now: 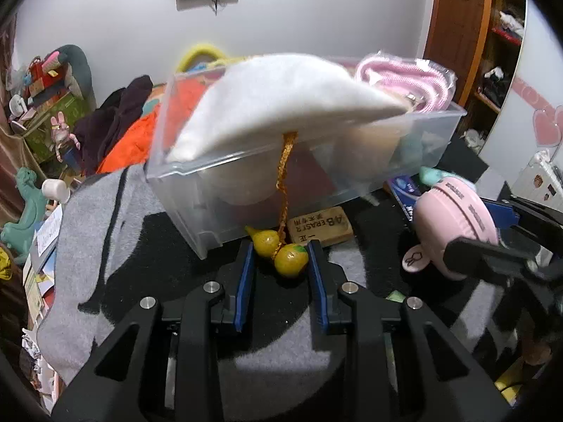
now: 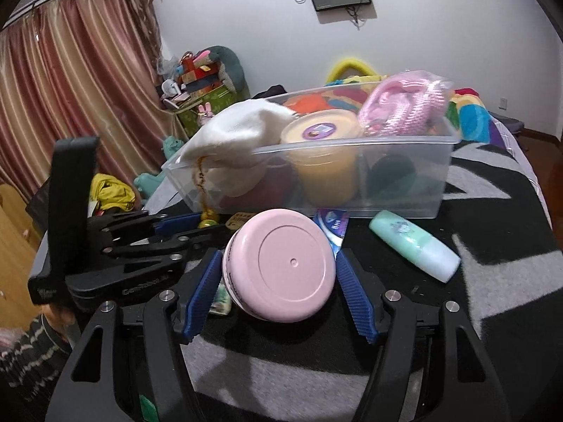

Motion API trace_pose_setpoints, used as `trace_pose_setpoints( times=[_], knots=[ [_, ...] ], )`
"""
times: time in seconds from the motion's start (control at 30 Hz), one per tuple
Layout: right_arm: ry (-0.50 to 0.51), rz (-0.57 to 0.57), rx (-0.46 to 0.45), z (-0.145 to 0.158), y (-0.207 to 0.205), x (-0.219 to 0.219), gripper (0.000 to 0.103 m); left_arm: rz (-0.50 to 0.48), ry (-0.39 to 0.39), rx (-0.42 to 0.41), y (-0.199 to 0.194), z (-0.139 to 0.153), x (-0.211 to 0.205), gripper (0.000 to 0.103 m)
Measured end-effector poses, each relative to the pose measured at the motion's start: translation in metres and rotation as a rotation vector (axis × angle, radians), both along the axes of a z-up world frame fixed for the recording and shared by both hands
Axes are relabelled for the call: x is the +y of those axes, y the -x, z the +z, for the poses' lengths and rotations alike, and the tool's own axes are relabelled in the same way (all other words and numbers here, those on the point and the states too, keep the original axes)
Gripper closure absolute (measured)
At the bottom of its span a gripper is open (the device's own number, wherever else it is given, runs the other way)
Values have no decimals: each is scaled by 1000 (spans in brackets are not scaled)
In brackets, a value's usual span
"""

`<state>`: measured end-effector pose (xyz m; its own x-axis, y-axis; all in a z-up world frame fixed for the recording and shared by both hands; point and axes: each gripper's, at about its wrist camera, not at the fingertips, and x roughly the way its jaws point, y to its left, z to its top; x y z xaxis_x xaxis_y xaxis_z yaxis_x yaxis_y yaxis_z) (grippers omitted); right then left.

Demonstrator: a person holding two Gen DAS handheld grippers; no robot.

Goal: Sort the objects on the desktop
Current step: 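Carry yellow gourd toward clear box with left tool while right tool lifts pink case over it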

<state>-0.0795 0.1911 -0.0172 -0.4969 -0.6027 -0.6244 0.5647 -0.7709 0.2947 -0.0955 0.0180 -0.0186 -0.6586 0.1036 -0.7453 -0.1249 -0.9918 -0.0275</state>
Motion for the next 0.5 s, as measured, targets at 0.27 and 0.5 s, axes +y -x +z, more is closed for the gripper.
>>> trace_pose_setpoints(
  times=[0.27,0.5],
  knots=[
    [6,-37,10,7,-9,8,40,20,-70,84,-27,15,-14,73],
    [23,-69,39,20,0,22,40,26,-93,113,-31,28,-27,73]
  ],
)
